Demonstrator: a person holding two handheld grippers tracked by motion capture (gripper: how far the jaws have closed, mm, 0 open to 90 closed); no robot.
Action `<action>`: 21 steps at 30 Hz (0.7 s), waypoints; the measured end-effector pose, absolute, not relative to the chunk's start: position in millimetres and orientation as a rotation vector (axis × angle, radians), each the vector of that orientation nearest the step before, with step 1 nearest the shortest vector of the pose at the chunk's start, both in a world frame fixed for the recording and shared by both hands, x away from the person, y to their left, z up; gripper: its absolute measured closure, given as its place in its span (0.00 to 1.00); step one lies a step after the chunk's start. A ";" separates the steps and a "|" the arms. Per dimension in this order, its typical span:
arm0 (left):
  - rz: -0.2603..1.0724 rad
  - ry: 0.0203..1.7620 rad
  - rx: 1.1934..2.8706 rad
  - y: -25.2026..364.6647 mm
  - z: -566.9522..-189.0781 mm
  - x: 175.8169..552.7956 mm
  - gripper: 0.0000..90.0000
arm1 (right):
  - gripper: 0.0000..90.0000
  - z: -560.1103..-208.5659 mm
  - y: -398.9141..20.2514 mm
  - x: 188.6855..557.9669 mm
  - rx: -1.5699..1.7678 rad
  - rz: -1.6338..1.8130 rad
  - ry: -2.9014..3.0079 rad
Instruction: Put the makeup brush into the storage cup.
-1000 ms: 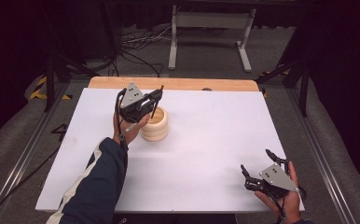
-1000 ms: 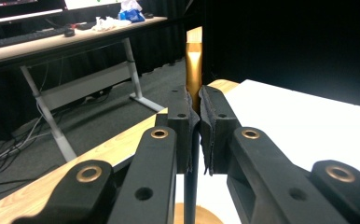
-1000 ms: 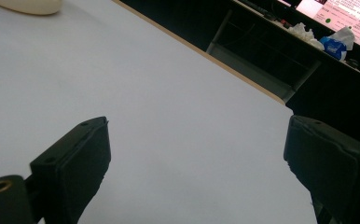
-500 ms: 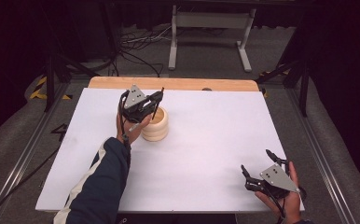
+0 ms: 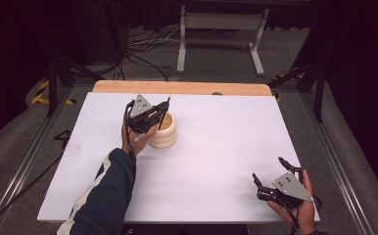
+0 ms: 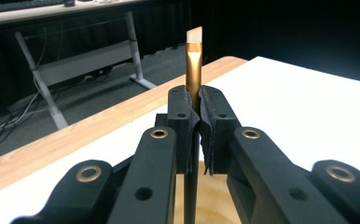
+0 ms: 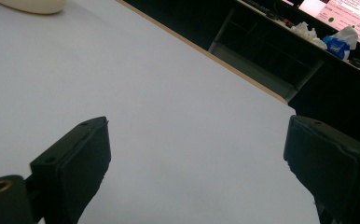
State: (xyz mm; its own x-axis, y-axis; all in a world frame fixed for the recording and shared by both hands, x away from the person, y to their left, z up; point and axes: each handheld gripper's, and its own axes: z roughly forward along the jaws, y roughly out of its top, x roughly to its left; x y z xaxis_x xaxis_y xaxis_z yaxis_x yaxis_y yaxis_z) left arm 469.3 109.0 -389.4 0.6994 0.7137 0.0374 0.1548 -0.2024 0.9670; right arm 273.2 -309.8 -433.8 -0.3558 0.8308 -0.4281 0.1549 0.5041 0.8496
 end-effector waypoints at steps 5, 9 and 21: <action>0.587 0.708 1.728 110.0 -390.8 468.3 0.92 | 0.09 -433.9 -310.1 273.3 0.825 0.908 1.814; 0.598 0.705 1.732 110.1 -389.1 467.6 0.92 | 0.09 -434.2 -309.5 273.5 0.823 0.905 1.818; 0.603 0.716 1.737 108.7 -387.2 465.8 0.83 | 0.09 -434.5 -309.9 273.9 0.825 0.897 1.822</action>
